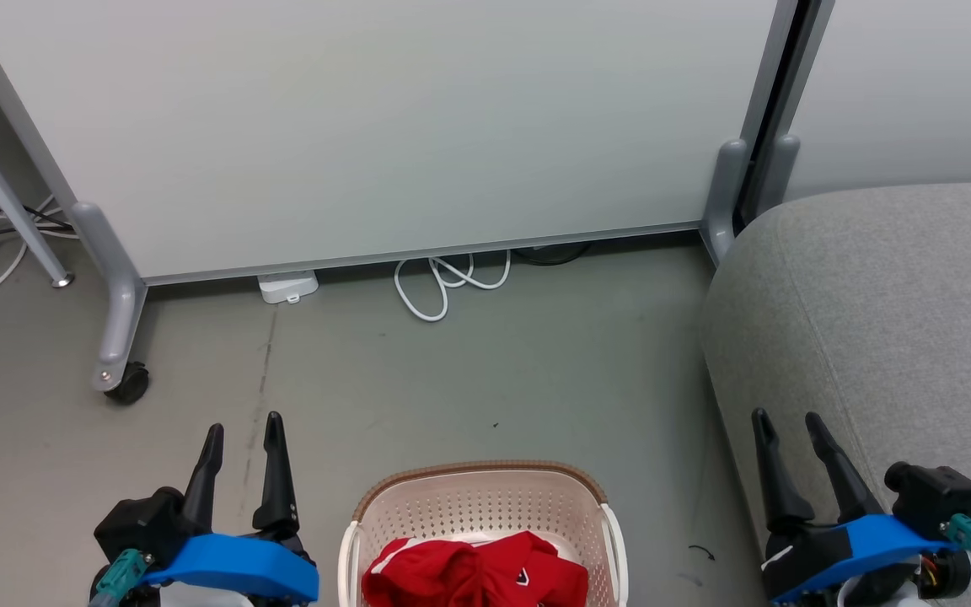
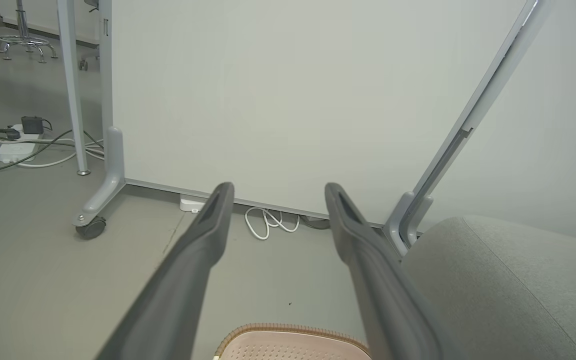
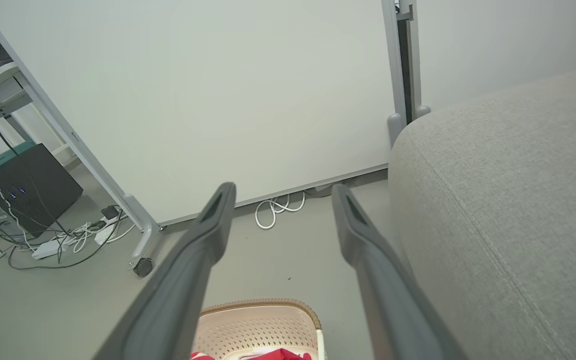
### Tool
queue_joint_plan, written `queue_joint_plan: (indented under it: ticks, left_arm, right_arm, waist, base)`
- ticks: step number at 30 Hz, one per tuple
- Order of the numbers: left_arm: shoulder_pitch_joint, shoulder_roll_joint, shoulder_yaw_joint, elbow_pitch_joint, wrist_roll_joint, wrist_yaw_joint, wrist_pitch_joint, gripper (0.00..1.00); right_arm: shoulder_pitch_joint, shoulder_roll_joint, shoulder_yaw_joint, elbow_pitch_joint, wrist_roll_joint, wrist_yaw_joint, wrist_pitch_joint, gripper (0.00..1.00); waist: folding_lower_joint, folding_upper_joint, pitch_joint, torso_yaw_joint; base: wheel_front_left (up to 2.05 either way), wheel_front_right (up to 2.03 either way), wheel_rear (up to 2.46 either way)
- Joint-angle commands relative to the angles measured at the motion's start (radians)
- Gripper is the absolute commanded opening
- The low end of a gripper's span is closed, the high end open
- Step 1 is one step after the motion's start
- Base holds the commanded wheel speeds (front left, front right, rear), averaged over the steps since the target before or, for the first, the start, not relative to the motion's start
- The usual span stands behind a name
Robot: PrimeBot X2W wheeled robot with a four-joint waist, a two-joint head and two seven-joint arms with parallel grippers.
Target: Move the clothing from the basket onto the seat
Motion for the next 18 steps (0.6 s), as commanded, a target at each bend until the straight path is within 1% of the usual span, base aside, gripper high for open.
queue_joint_plan:
  ticks: [1,8,18]
  left_arm:
    - [-0.002,-0.001,0.006,-0.001,0.016,-0.008,-0.010,1.00]
    - [0.000,-0.007,0.003,0.013,0.055,-0.018,-0.025,1.00]
    - [-0.003,-0.011,-0.002,0.023,0.126,-0.016,-0.045,1.00]
  right_arm:
    - [-0.017,-0.007,0.002,0.000,-0.027,0.002,-0.009,1.00]
    - [-0.016,-0.007,0.004,0.005,-0.086,0.002,-0.020,1.00]
    - [-0.012,-0.008,0.007,0.009,-0.163,0.002,-0.036,1.00]
  waist:
    - [0.0000,0.0000,-0.001,0.001]
    - [0.0000,0.0000,-0.005,0.002]
    - [0.0000,0.0000,-0.007,0.006]
  base:
    - [0.00,0.00,0.00]
    - [0.00,0.00,0.00]
    - [0.00,0.00,0.00]
